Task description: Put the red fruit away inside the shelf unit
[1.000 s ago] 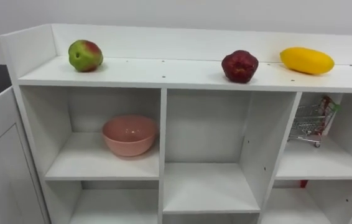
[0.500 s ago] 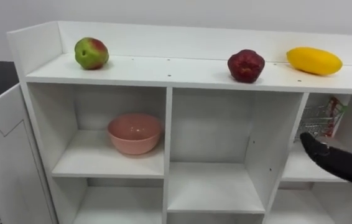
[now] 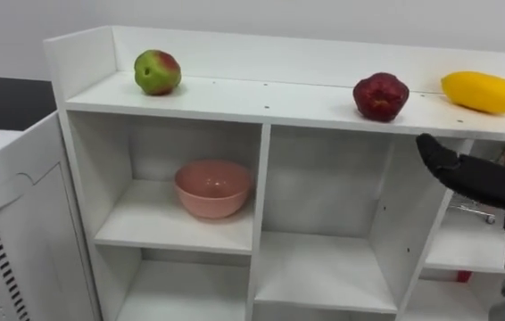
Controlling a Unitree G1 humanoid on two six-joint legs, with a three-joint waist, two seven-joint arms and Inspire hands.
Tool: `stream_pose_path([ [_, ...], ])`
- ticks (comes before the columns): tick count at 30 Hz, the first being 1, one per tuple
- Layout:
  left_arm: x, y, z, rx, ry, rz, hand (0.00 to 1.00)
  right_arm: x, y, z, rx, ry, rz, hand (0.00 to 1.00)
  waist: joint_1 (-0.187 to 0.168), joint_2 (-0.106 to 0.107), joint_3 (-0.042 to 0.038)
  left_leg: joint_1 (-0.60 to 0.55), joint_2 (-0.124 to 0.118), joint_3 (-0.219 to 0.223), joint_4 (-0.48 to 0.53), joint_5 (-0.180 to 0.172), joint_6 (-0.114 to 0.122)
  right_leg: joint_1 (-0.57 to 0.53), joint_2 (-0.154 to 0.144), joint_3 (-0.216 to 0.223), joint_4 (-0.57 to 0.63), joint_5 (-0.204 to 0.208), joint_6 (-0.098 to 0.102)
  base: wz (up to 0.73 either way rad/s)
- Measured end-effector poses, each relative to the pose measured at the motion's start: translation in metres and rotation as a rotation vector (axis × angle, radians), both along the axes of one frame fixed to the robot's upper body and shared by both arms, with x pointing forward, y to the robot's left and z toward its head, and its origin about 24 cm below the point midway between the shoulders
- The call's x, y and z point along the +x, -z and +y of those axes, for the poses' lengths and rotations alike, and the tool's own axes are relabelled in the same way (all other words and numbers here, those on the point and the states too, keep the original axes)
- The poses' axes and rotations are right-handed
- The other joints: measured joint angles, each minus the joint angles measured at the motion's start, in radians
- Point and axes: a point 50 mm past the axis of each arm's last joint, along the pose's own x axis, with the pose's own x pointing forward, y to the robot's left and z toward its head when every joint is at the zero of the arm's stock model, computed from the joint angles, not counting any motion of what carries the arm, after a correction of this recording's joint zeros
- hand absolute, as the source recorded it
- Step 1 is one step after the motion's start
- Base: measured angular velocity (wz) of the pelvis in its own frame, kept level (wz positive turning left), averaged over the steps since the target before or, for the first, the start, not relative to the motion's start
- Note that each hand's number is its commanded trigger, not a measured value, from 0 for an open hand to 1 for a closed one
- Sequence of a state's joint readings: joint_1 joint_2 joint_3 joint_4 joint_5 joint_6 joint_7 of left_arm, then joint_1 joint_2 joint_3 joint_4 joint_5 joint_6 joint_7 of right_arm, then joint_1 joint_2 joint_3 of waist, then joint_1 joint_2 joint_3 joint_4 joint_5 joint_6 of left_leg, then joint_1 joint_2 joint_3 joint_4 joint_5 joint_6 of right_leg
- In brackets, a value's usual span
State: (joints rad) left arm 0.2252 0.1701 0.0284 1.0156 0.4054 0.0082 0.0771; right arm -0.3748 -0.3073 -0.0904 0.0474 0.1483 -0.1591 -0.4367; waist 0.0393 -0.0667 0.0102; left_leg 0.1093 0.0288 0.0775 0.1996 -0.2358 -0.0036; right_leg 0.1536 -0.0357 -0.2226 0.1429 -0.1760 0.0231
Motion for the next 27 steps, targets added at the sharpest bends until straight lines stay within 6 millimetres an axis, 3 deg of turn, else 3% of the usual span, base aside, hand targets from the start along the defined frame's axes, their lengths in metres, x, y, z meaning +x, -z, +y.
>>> stream_pose_path([
  [5, 0.007, -0.001, -0.001, 0.020, 0.045, -0.002, 0.00, 0.006, 0.004, 0.000, 0.003, -0.045, 0.052, 0.00, 0.021, -0.006, -0.0035, -0.012, -0.001, -0.013, 0.005, 0.000, 0.000, -0.005, -0.001, -0.013, 0.000, 0.000, 0.000, 0.08],
  [12, 0.003, 0.000, 0.000, 0.020, 0.052, 0.027, 0.00, 0.021, -0.015, 0.002, 0.021, -0.091, 0.019, 0.00, 0.032, -0.013, -0.0051, -0.009, -0.005, -0.027, 0.006, 0.003, 0.001, 0.006, -0.005, -0.031, 0.000, 0.000, 0.000, 0.06],
  [22, -0.002, 0.000, 0.000, 0.015, 0.050, 0.045, 0.00, 0.030, -0.006, 0.010, -0.014, -0.170, 0.087, 0.00, 0.052, -0.019, 0.0016, 0.003, -0.006, -0.032, 0.007, 0.004, 0.002, 0.019, -0.007, -0.031, 0.000, 0.000, 0.000, 0.00],
  [27, -0.002, 0.000, 0.000, 0.012, 0.047, 0.053, 0.00, 0.038, -0.014, 0.011, -0.030, -0.184, 0.085, 0.00, 0.050, -0.019, 0.0018, -0.003, -0.006, -0.035, 0.005, 0.005, 0.001, 0.017, -0.006, -0.045, -0.001, 0.000, 0.000, 0.03],
])
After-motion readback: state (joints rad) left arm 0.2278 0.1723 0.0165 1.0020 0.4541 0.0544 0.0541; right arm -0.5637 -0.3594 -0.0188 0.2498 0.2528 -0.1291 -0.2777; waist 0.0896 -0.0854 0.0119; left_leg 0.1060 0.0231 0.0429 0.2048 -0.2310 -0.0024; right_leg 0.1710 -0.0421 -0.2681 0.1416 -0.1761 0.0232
